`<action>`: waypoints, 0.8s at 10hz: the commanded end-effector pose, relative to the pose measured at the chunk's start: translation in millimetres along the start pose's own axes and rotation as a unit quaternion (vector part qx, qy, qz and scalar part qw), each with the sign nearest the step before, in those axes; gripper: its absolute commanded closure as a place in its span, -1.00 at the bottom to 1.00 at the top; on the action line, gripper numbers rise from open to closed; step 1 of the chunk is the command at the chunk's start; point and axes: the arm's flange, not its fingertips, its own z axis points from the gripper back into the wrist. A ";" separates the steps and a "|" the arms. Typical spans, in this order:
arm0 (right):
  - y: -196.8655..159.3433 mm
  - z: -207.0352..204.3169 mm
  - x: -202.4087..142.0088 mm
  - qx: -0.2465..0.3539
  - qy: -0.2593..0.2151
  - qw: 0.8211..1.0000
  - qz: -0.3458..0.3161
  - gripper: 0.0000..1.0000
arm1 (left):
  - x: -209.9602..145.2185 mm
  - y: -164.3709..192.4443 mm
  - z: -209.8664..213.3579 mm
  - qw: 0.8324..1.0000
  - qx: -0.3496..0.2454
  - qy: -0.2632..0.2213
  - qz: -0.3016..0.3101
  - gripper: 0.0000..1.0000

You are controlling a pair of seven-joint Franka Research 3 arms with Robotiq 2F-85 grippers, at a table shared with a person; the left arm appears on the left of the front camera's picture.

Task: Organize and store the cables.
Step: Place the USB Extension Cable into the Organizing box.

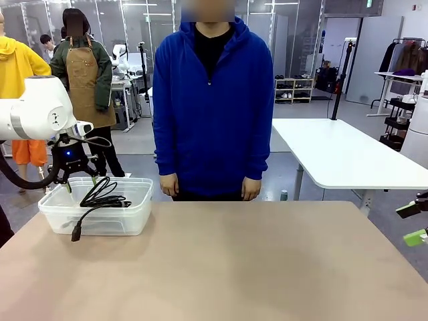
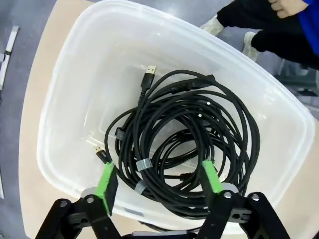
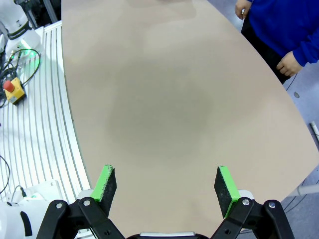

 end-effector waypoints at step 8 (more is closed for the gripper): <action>1.1 -0.1 1.1 0.000 -0.006 1.000 -0.001 -1.00 | -4.8 8.1 17.4 0.999 0.004 0.008 -0.036 -1.00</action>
